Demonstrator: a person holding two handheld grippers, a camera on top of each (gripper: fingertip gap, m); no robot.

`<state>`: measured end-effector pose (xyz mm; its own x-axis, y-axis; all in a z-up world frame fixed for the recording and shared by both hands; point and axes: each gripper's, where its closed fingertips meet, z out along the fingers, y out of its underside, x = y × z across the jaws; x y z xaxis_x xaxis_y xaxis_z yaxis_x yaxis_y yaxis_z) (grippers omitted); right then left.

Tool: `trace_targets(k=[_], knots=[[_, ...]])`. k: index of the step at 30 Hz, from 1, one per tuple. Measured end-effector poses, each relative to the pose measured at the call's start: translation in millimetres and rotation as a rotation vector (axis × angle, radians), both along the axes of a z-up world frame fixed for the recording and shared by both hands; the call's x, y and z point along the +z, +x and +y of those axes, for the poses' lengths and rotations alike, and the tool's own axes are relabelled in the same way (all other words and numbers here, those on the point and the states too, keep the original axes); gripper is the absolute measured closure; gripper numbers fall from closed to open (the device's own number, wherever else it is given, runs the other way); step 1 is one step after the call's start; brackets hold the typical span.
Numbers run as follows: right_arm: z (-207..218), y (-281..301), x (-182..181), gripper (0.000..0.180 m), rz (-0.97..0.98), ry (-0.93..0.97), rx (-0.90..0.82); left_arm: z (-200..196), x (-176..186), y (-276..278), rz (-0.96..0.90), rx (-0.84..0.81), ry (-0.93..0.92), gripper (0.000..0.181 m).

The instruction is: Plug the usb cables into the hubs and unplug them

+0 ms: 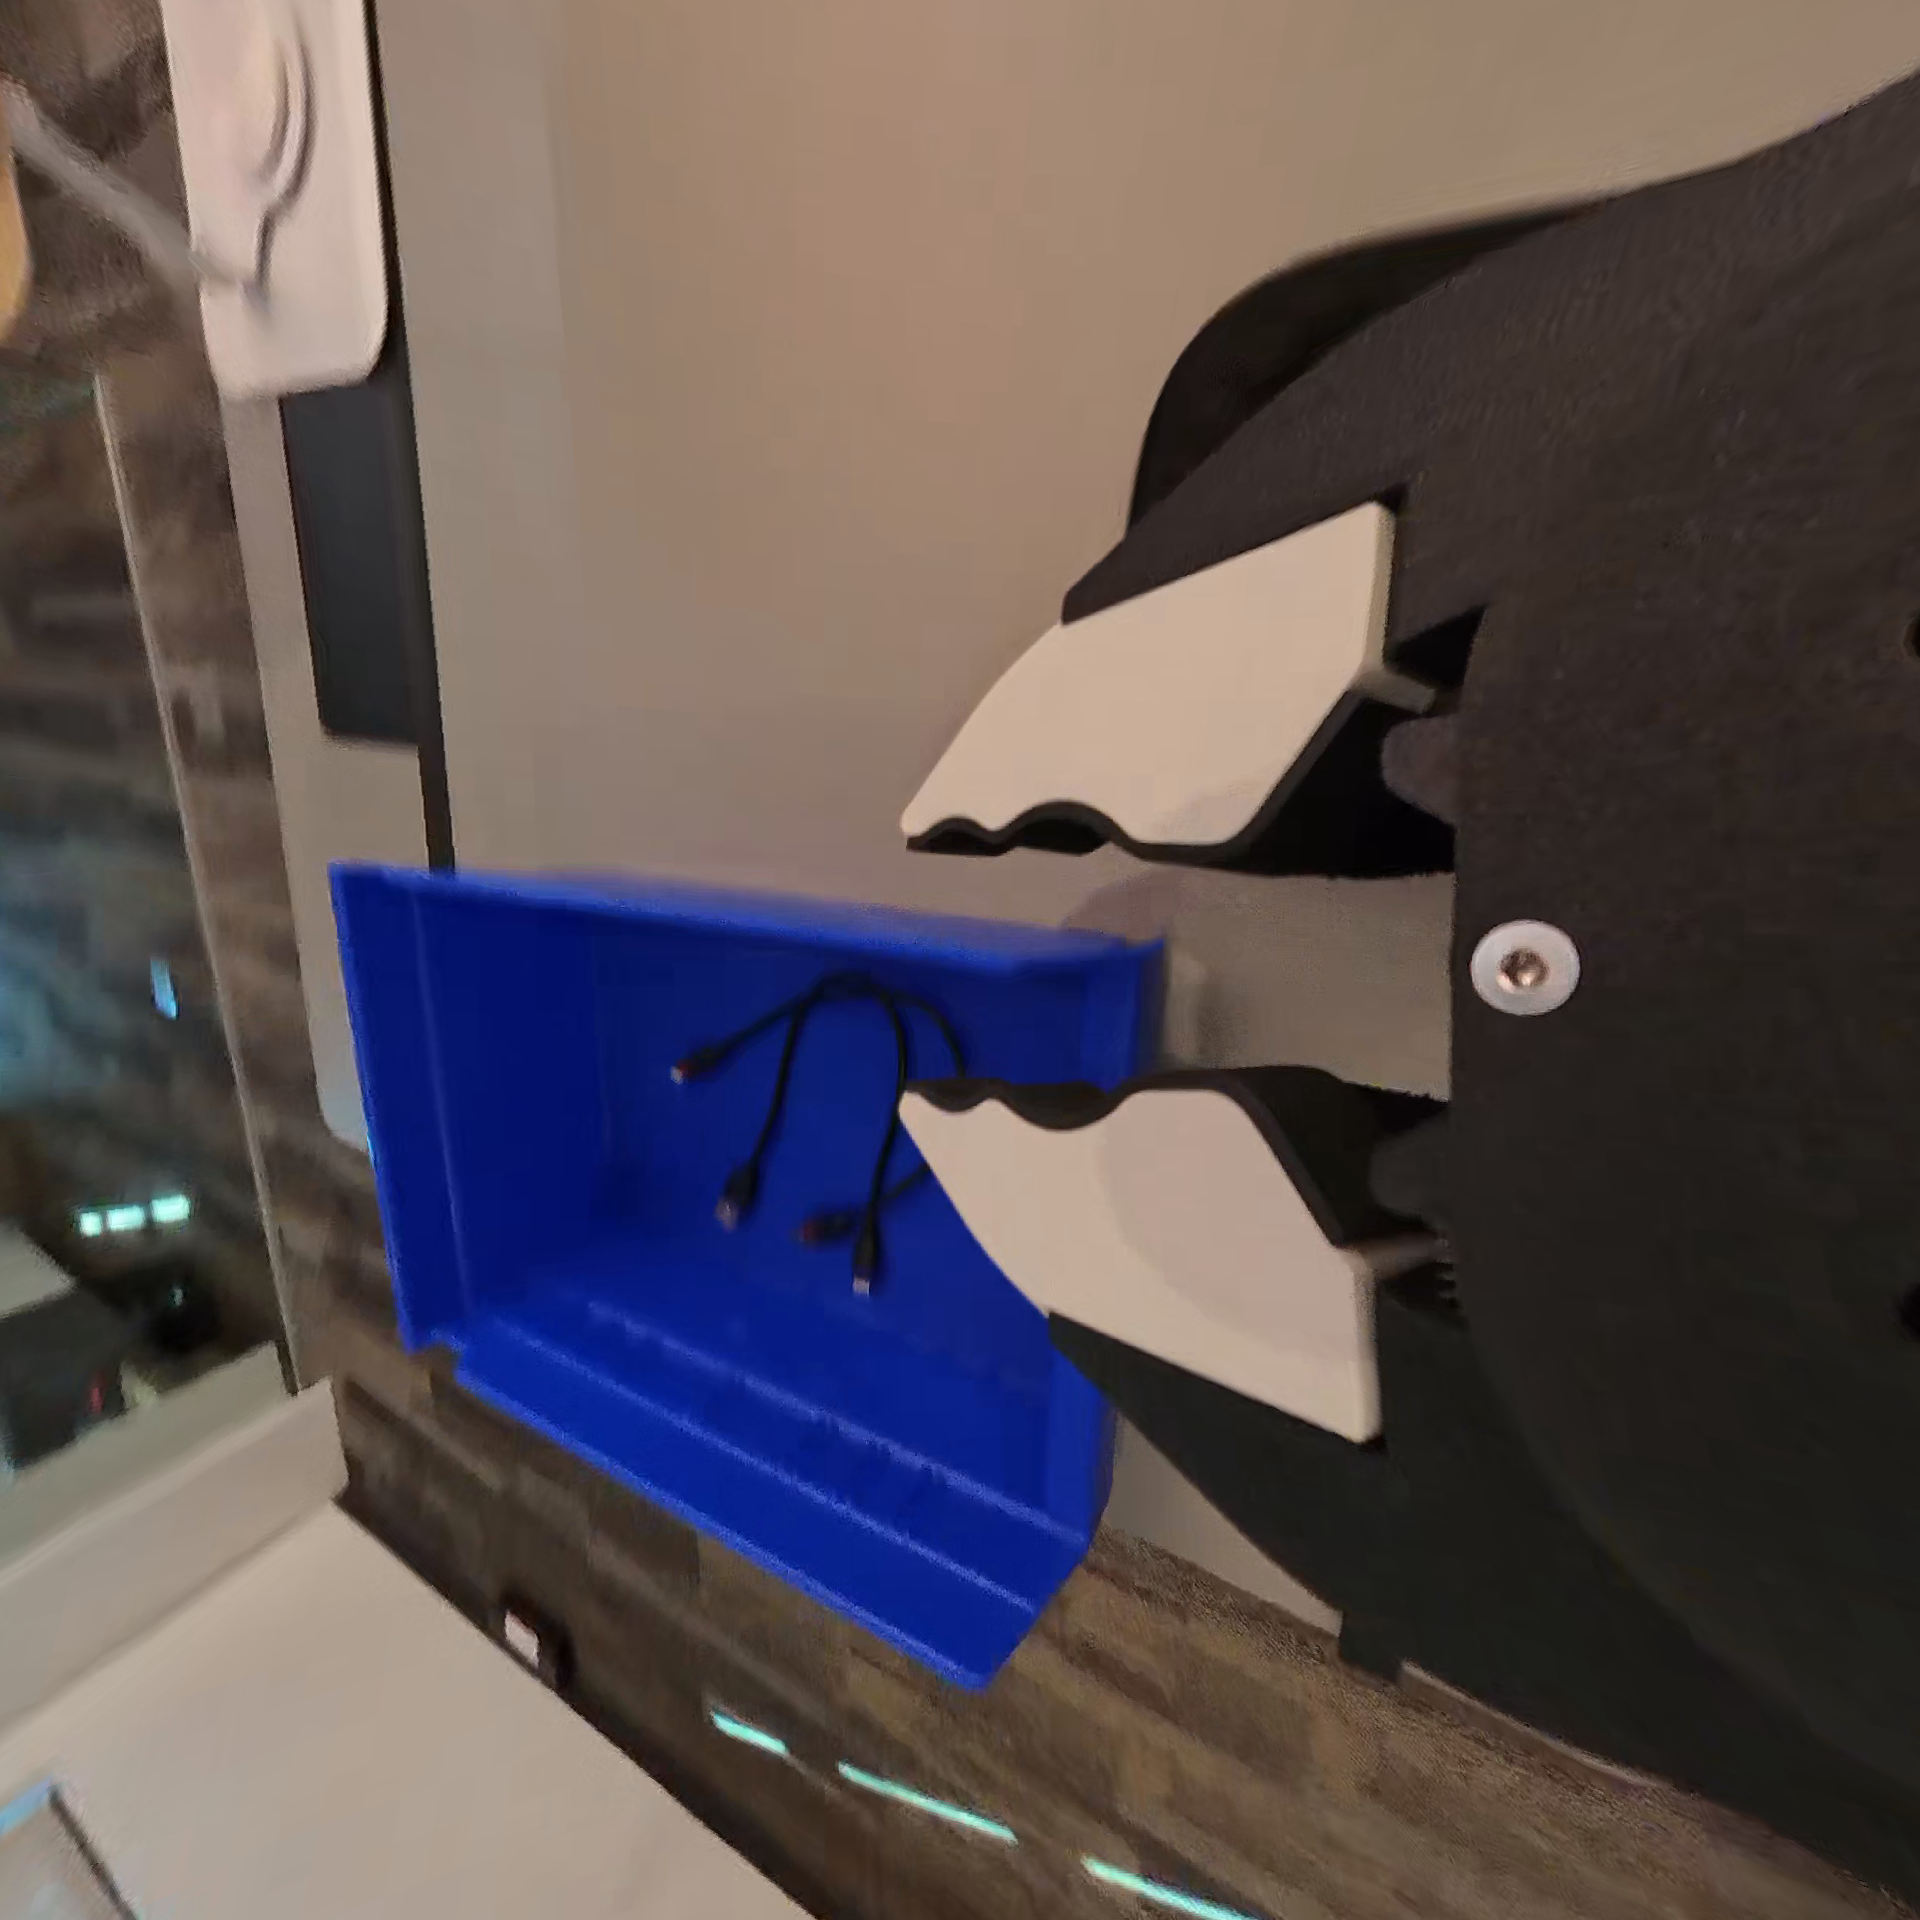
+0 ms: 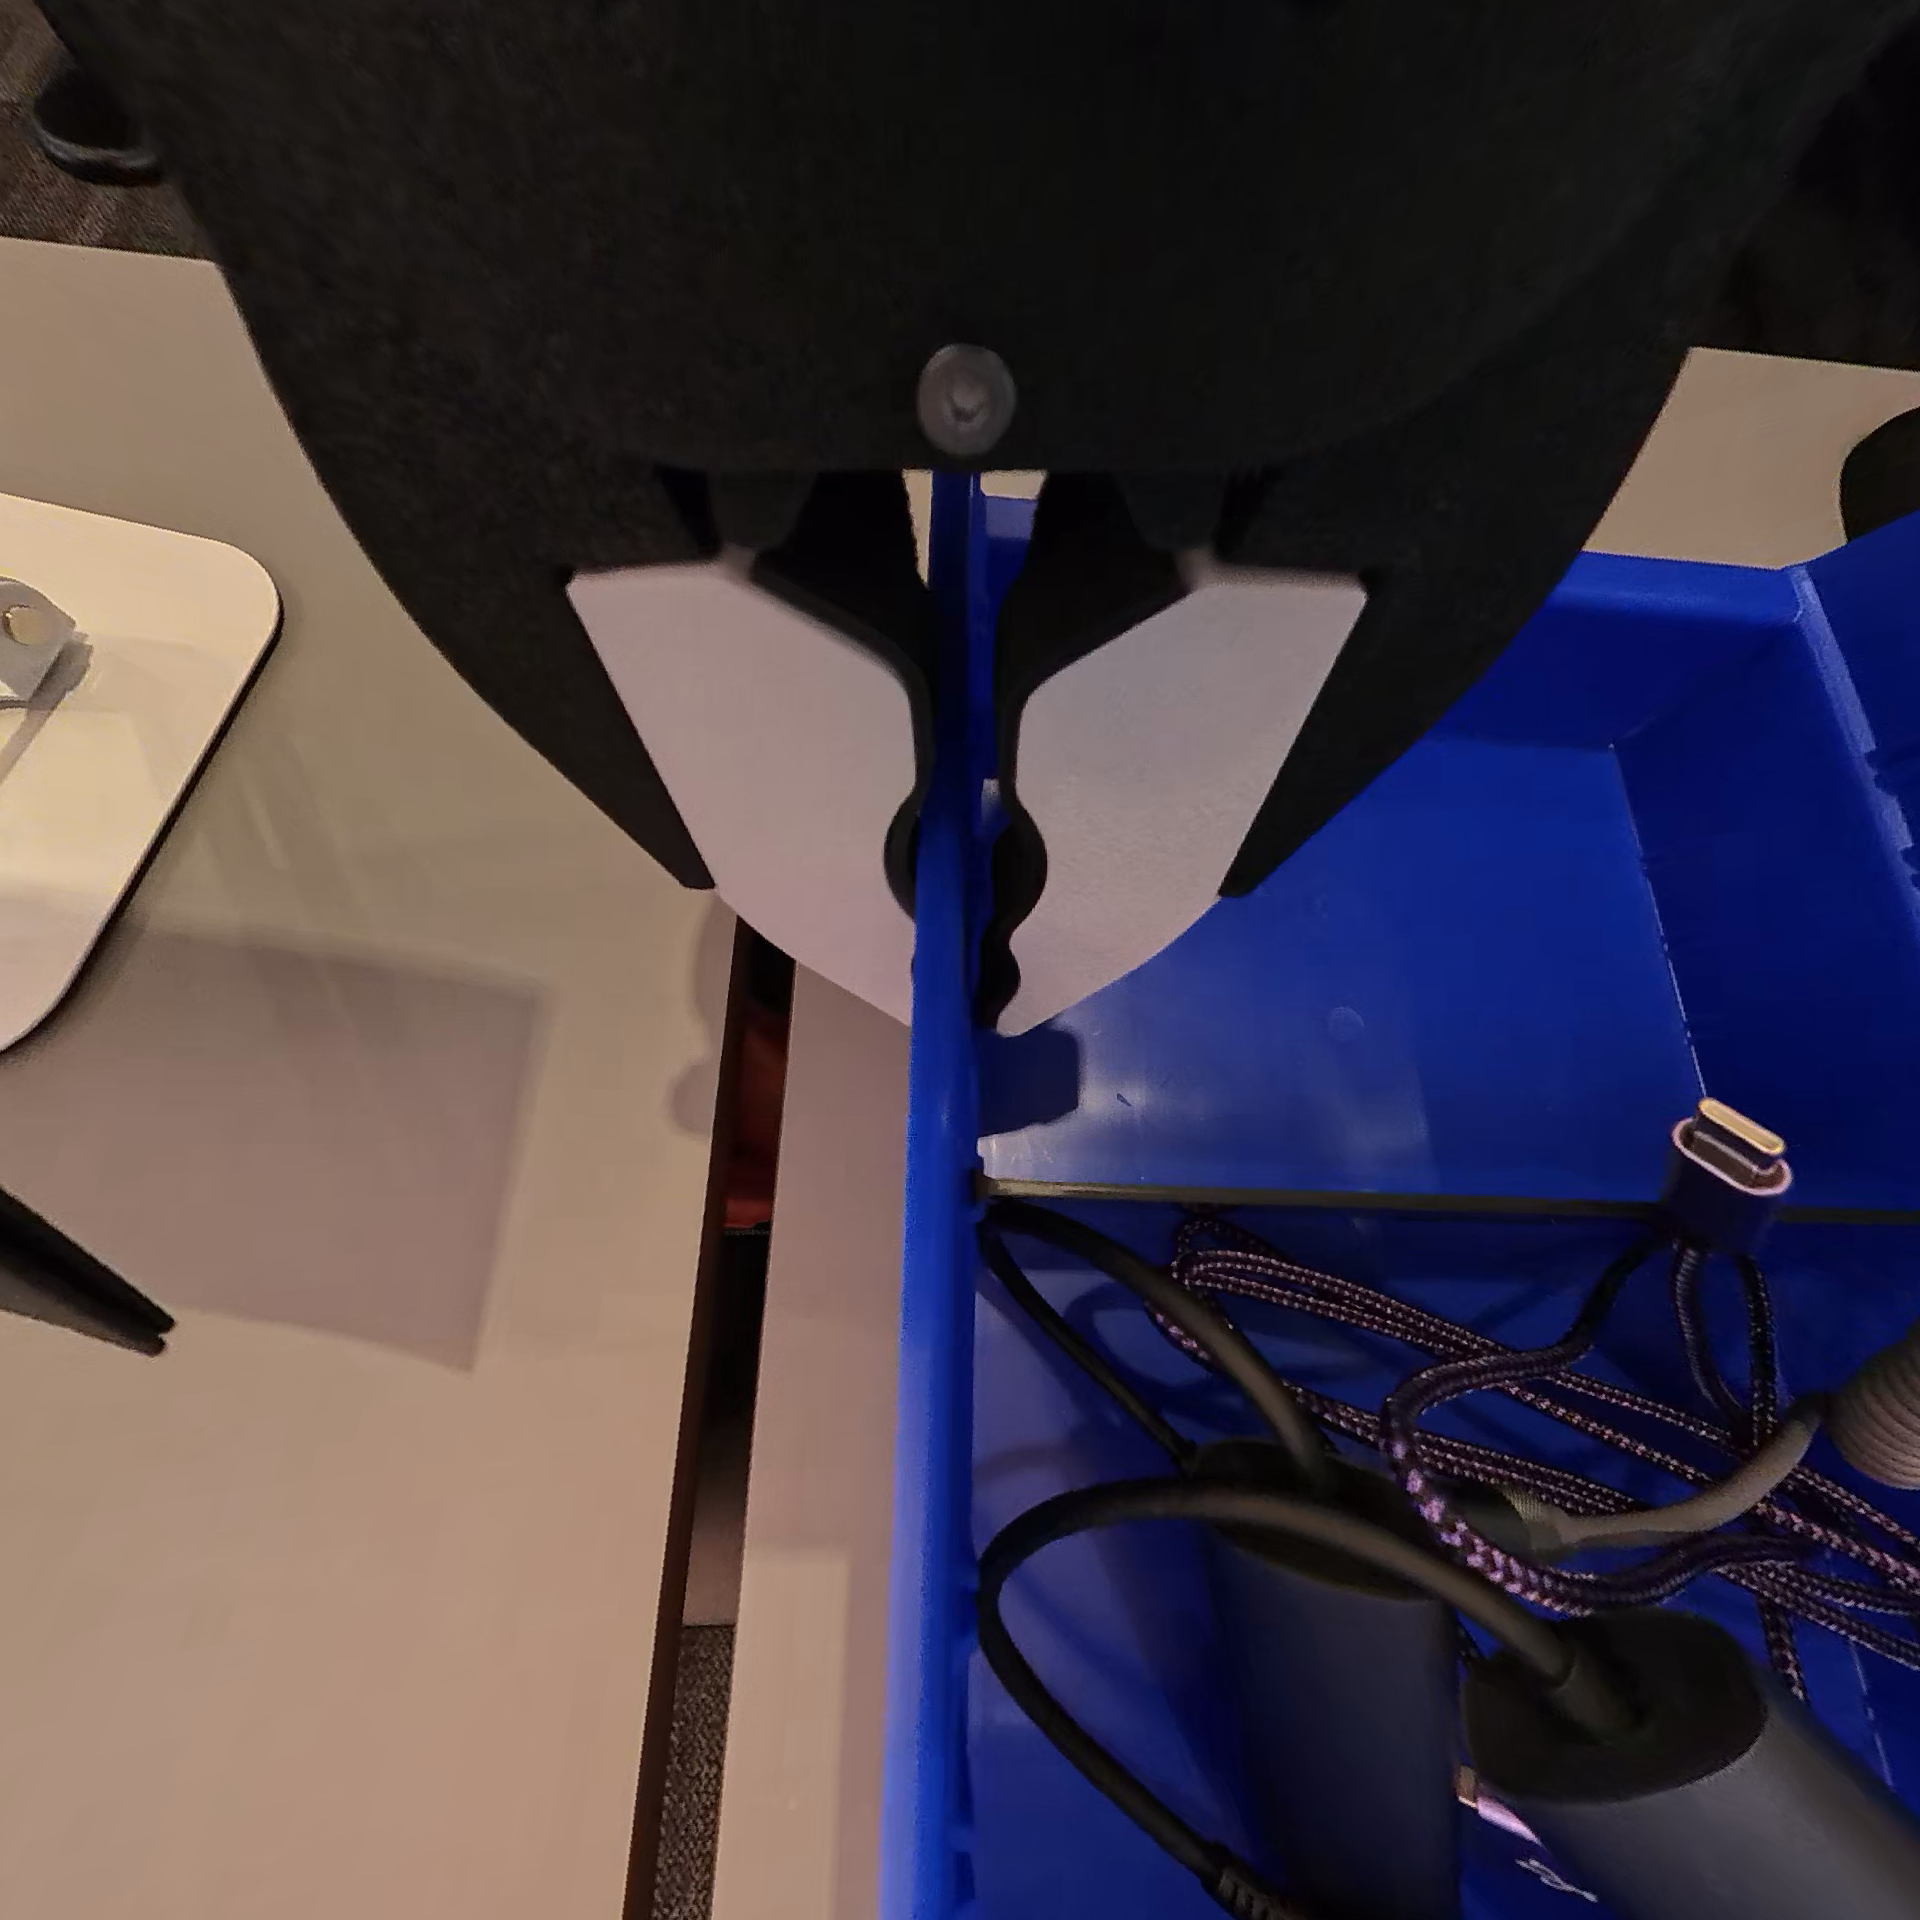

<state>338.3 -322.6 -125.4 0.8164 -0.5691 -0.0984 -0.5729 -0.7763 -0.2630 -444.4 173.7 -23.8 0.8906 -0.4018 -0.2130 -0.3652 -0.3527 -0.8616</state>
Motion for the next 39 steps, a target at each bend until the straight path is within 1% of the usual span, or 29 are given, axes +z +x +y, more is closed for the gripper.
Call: trace_targets(k=[1, 3, 4, 6, 9, 11, 13, 14, 16, 17, 18, 21, 24, 31, 35, 39], knots=[[0, 0, 0, 0.174, -0.003, -0.002, 0.002, 12, -10, -5, -0.004, 0.021, -0.028, 0.147], [0, 0, 0, 0.174, -0.011, -0.001, 0.002, 29, -28, -6, -0.064, 0.021, -0.109, 0.145], [0, 0, 0, 0.174, -0.016, 0.001, 0.001, 33, -27, -3, -0.119, 0.009, -0.122, 0.146], [0, 0, 0, 0.174, -0.020, 0.006, 0.000, 40, -29, 0, -0.155, 0.007, -0.164, 0.142], [-1, -1, 0, 0.174, -0.021, 0.009, 0.001, 38, -28, 15, -0.241, -0.039, -0.273, 0.133], [-1, -2, 0, 0.174, -0.020, 0.007, 0.004, 34, -27, 27, -0.295, -0.076, -0.325, 0.134], [-1, -2, 0, 0.174, -0.019, 0.001, 0.005, 35, -43, 24, -0.177, -0.053, -0.385, 0.135], [-1, -1, 0, 0.174, -0.020, -0.004, 0.007, 36, -53, 23, -0.107, -0.043, -0.406, 0.140], [-1, -2, 0, 0.174, -0.025, -0.013, 0.011, 42, -67, 23, -0.031, -0.026, -0.413, 0.148], [-1, -1, 0, 0.174, -0.028, -0.015, 0.012, 44, -71, 24, -0.011, -0.028, -0.401, 0.164], [-1, -2, 0, 0.174, -0.029, -0.013, 0.012, 47, -72, 24, 0.001, -0.029, -0.376, 0.172], [-1, -2, 0, 0.174, -0.030, -0.006, 0.016, 50, -72, 27, 0.056, -0.039, -0.341, 0.175], [-1, -2, 0, 0.174, -0.027, -0.009, 0.023, 53, -72, 40, 0.128, -0.095, -0.319, 0.176], [-1, -2, 0, 0.174, -0.031, 0.003, 0.018, 54, -74, 84, 0.164, -0.112, -0.328, 0.176], [-1, -3, 0, 0.174, -0.026, 0.014, 0.013, 39, -74, 117, 0.163, -0.158, -0.332, 0.175], [-1, -3, 0, 0.174, -0.027, 0.004, 0.013, 12, -75, 154, 0.143, -0.200, -0.341, 0.175]])
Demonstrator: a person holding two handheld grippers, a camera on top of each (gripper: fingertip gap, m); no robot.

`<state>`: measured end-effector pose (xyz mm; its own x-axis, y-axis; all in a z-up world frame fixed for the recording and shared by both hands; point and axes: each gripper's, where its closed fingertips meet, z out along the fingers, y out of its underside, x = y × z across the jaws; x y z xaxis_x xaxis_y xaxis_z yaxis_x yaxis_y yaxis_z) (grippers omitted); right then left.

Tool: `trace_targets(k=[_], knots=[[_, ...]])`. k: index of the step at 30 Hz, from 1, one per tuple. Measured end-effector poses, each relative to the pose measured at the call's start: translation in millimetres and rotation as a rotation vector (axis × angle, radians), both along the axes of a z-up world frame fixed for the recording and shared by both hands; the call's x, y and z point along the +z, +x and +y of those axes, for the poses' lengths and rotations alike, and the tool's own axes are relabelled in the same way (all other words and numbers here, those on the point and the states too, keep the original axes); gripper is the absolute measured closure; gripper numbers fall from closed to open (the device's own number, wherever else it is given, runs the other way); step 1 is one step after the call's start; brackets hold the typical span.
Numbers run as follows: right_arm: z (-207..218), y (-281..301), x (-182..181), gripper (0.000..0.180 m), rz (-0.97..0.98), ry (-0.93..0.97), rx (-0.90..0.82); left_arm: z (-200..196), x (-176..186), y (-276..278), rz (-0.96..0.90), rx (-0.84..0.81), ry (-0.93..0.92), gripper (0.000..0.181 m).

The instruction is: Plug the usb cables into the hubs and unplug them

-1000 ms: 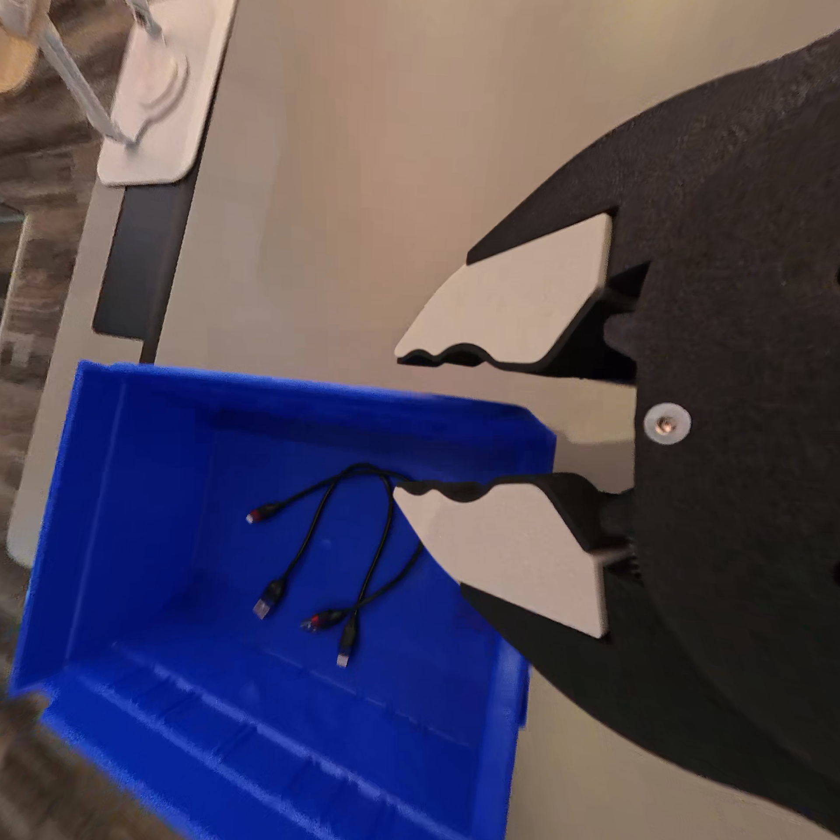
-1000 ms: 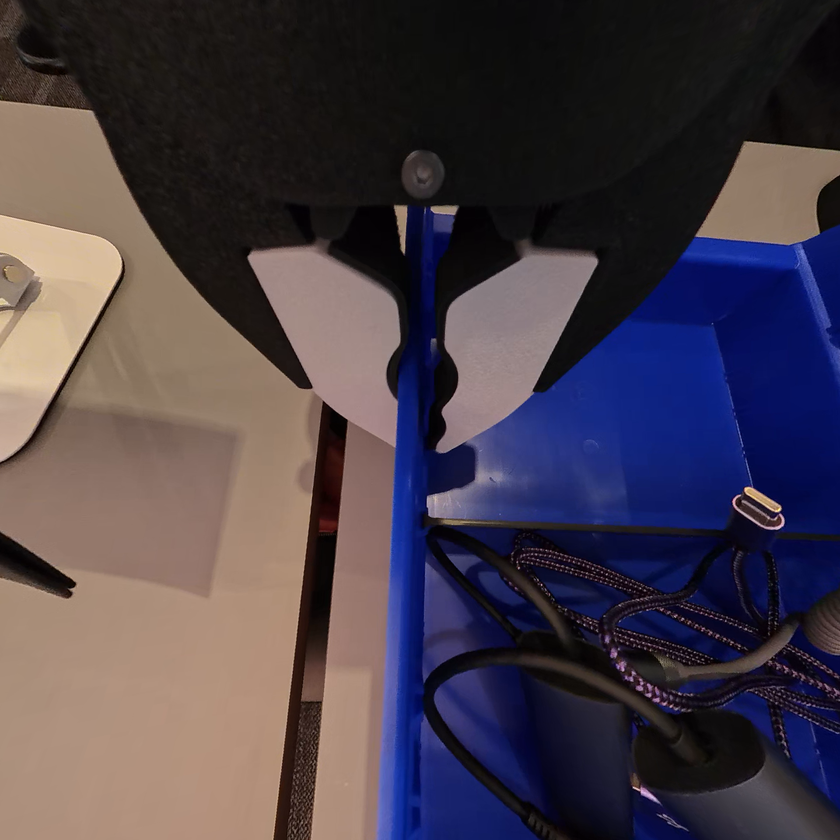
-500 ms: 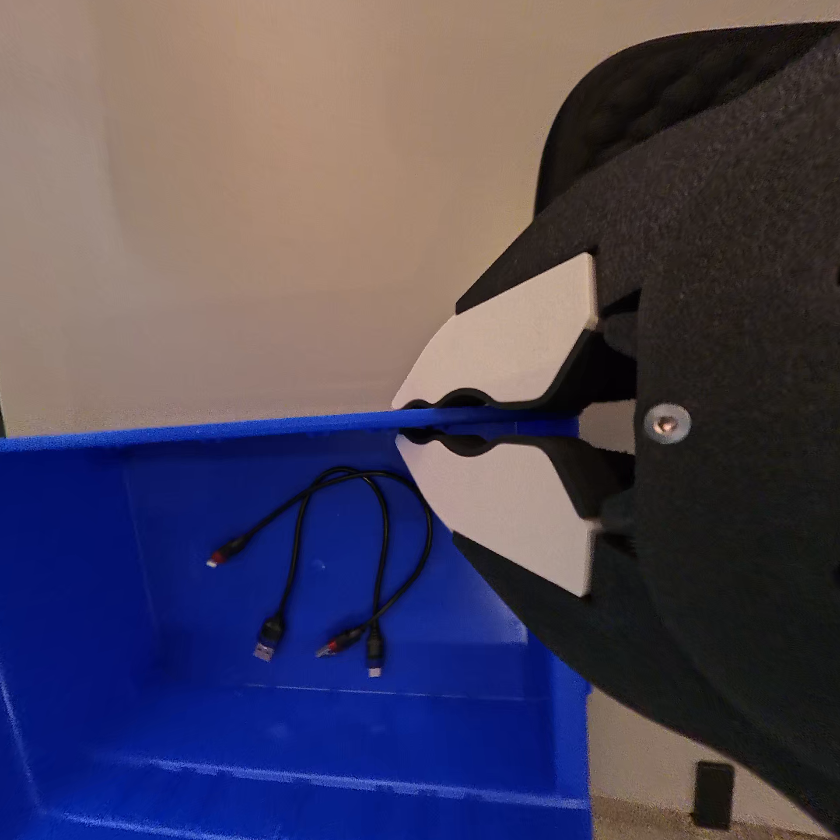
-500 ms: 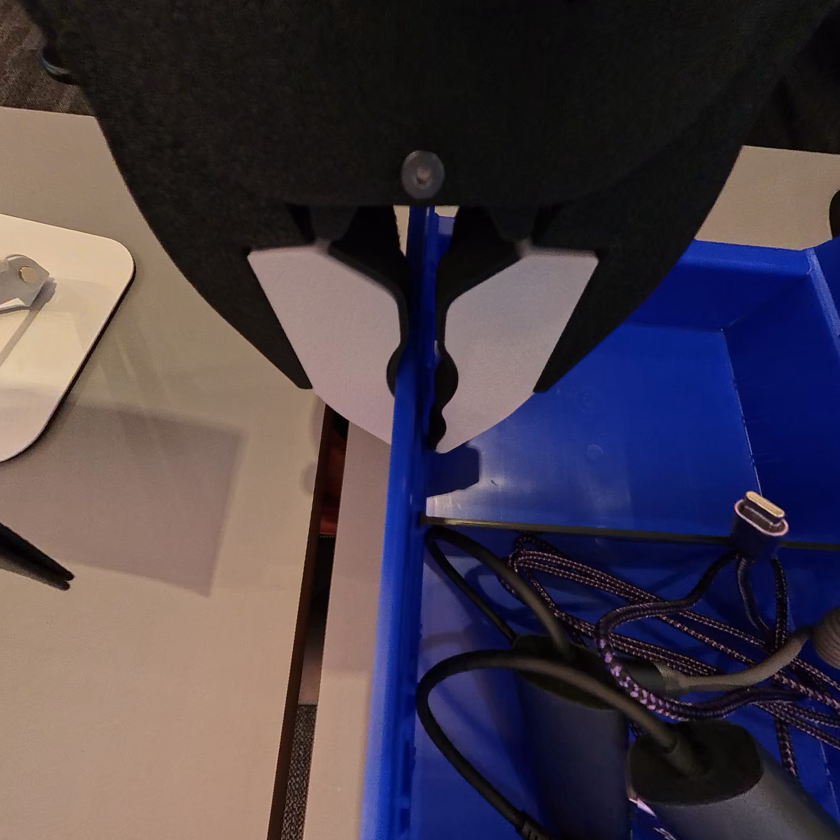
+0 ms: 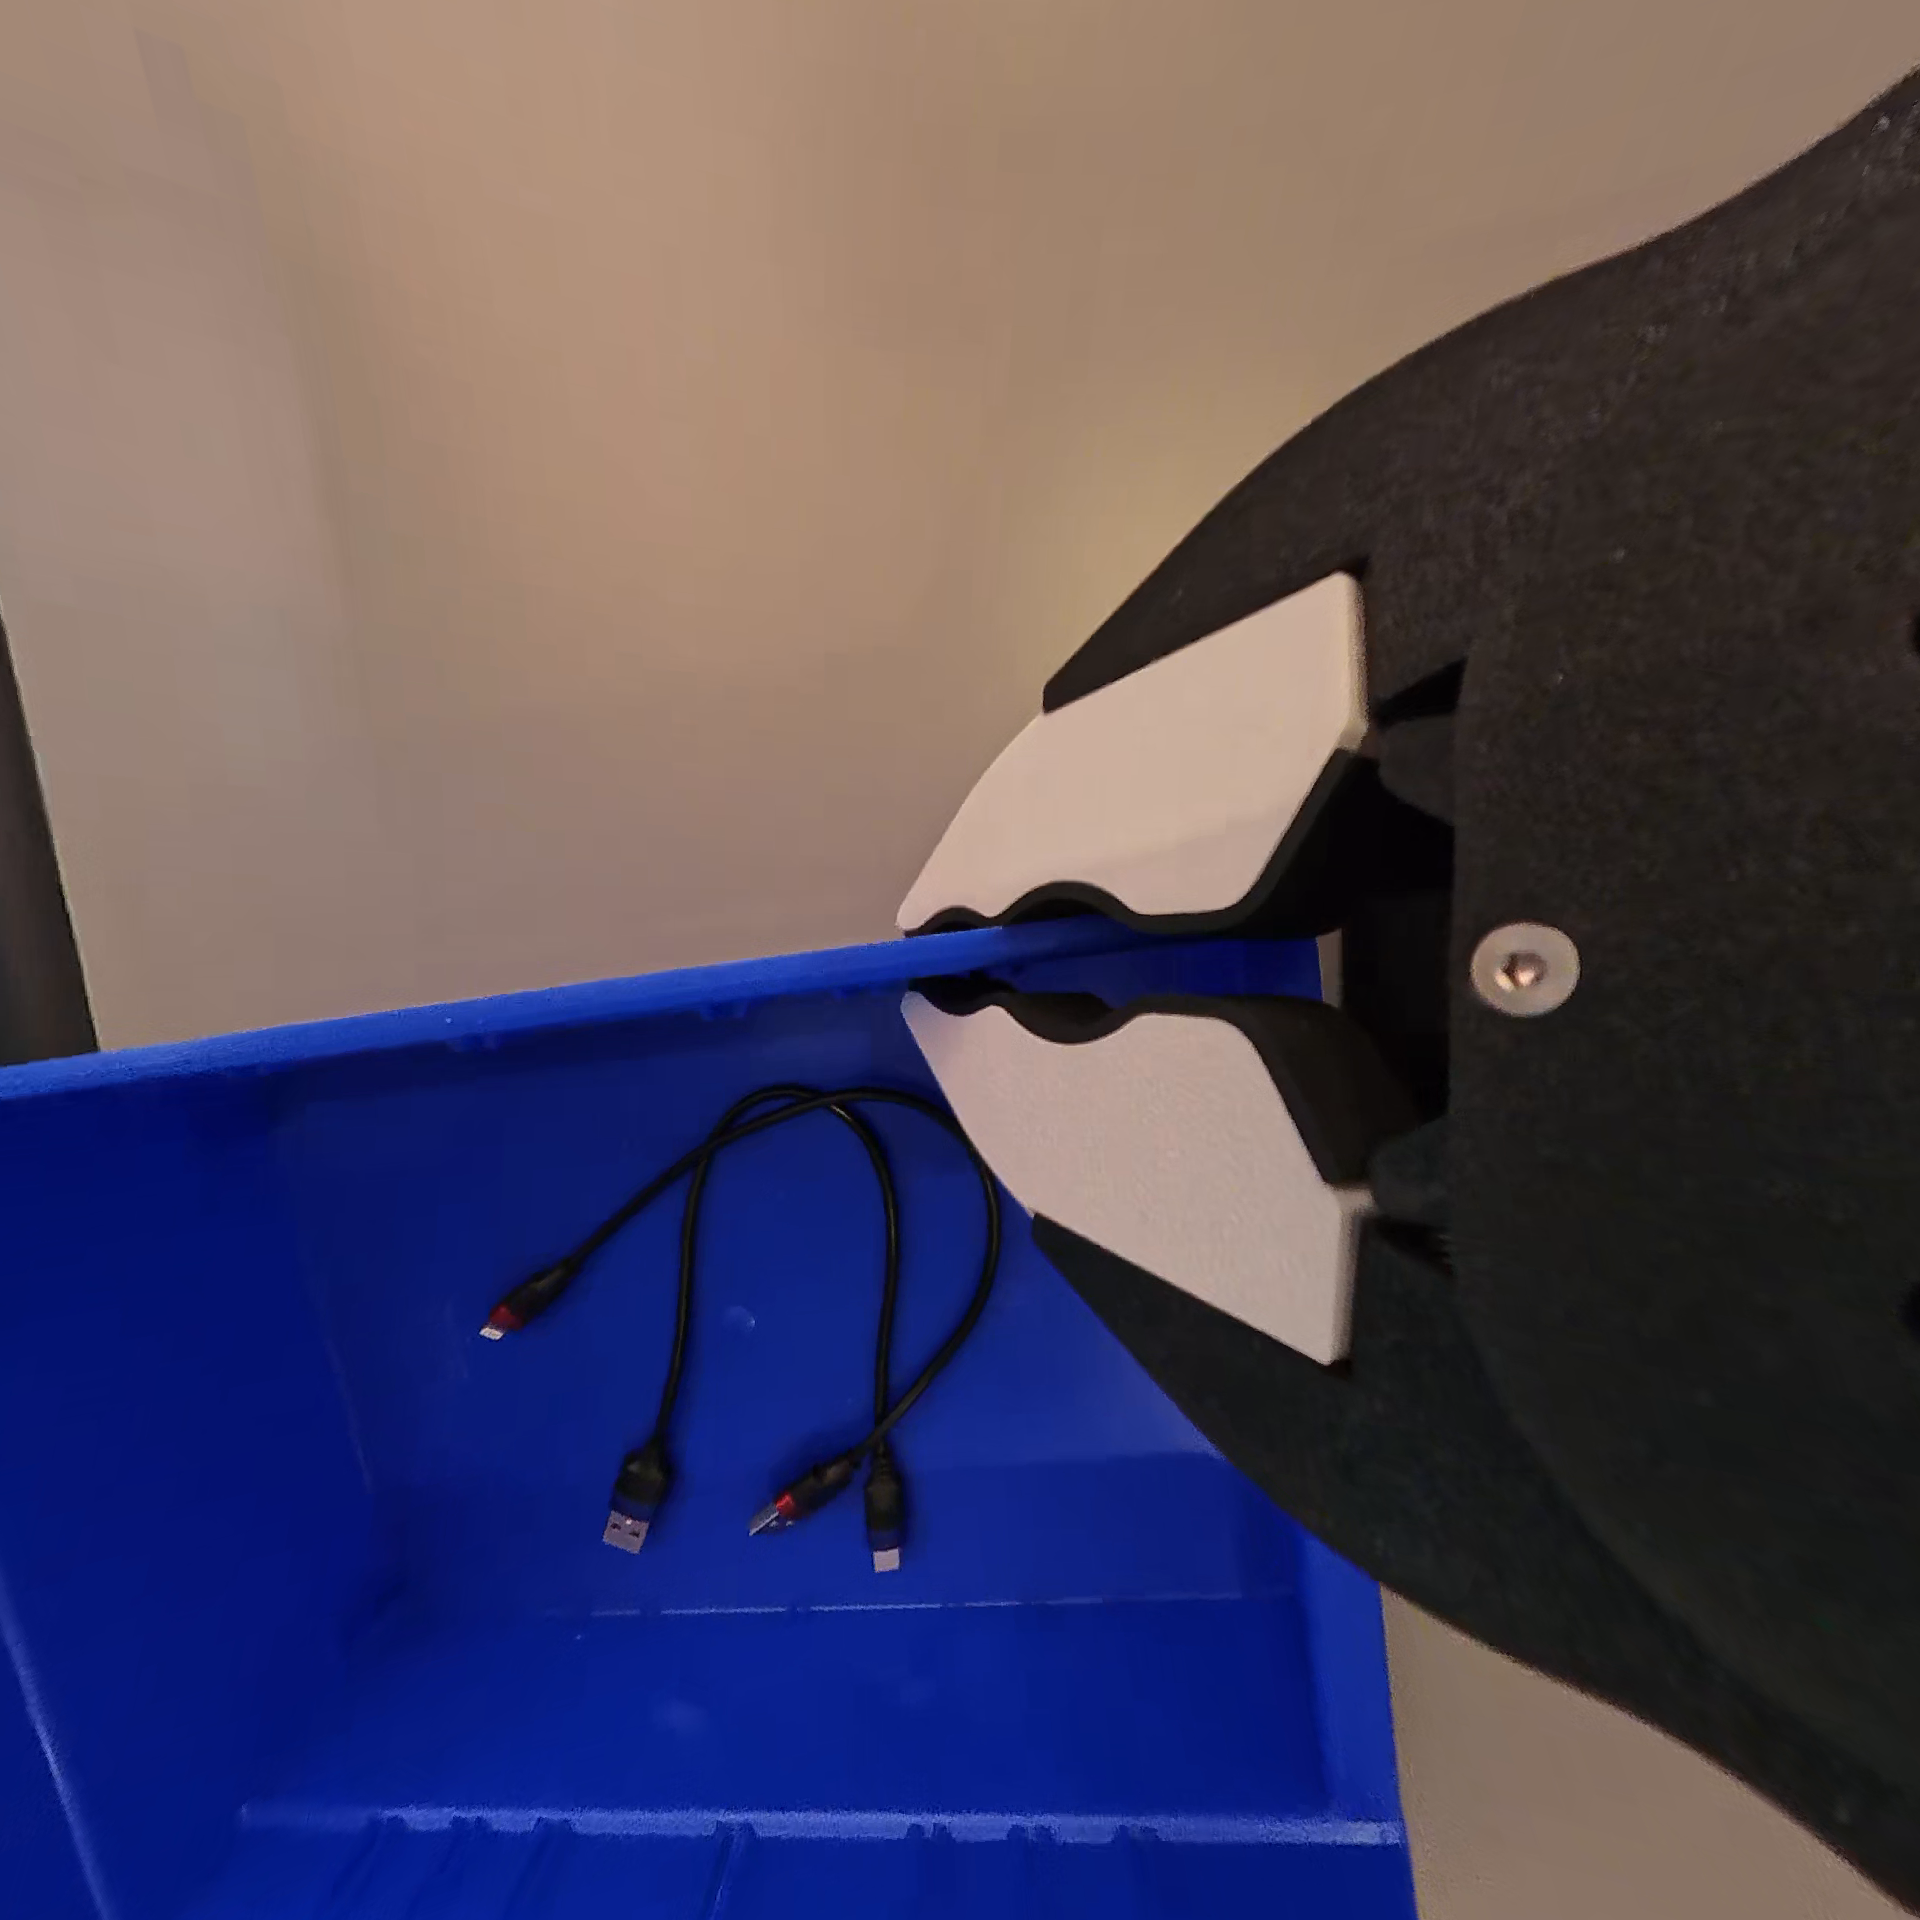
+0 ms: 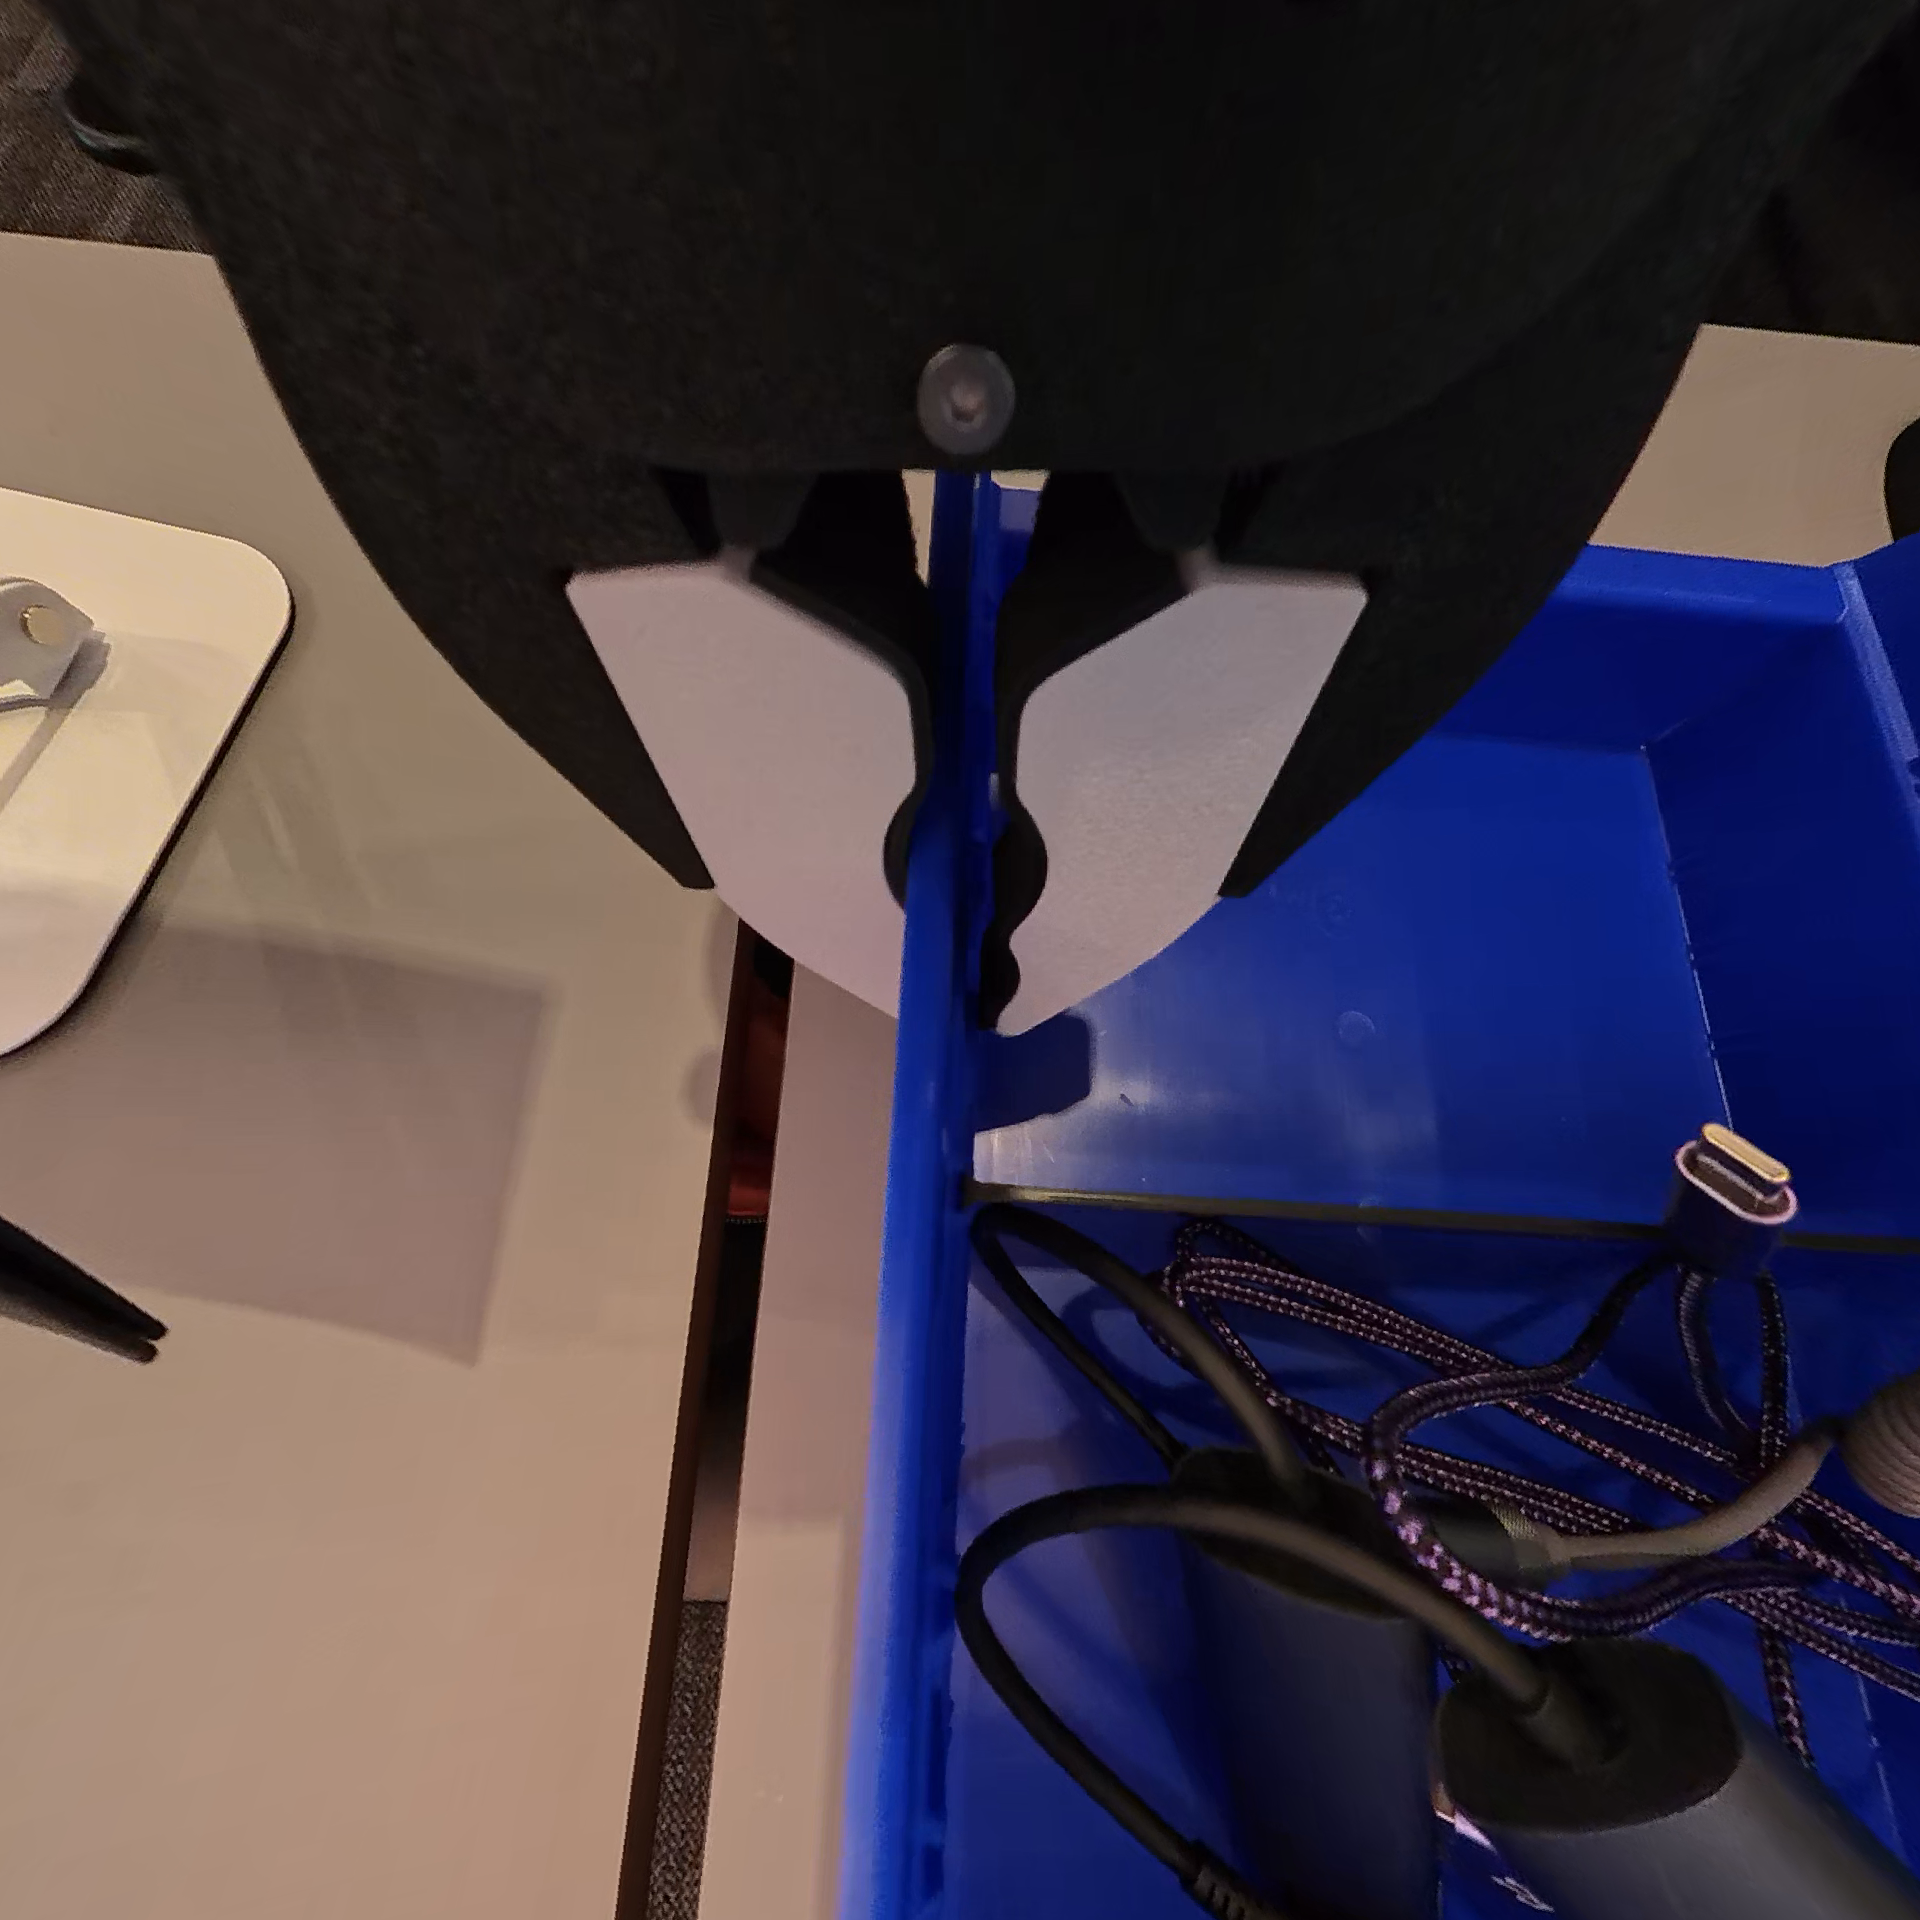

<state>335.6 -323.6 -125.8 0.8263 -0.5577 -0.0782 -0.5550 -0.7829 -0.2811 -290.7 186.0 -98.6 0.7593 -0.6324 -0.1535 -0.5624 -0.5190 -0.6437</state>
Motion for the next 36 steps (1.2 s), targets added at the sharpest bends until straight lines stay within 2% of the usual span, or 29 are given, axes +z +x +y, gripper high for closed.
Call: trace_targets(k=[11, 19, 21, 23, 26, 30, 33, 36], knots=[[0, 1, -1, 0.173, 0.004, -0.037, -0.018, -88, -2, 93, 0.045, -0.175, 0.040, 0.176], [0, 6, -7, 0.166, -0.028, -0.097, -0.027, -141, -4, 144, 0.094, -0.281, 0.132, 0.171], [3, 1, -7, 0.174, 0.034, -0.052, -0.037, -152, -4, 156, 0.082, -0.308, 0.133, 0.168], [4, -1, -7, 0.174, 0.077, 0.008, -0.059, -161, -4, 164, 0.083, -0.323, 0.148, 0.163], [3, -2, -7, 0.174, 0.070, 0.000, -0.059, -167, 12, 166, 0.040, -0.303, 0.221, 0.149], [4, -4, -6, 0.175, 0.122, 0.039, -0.098, -176, 59, 157, -0.100, -0.324, 0.347, 0.138], [2, -7, -6, 0.175, 0.144, 0.052, -0.108, -180, 80, 138, -0.184, -0.327, 0.328, 0.138], [2, -10, -6, 0.175, 0.162, 0.062, -0.128, -177, 80, 110, -0.190, -0.316, 0.264, 0.137]])
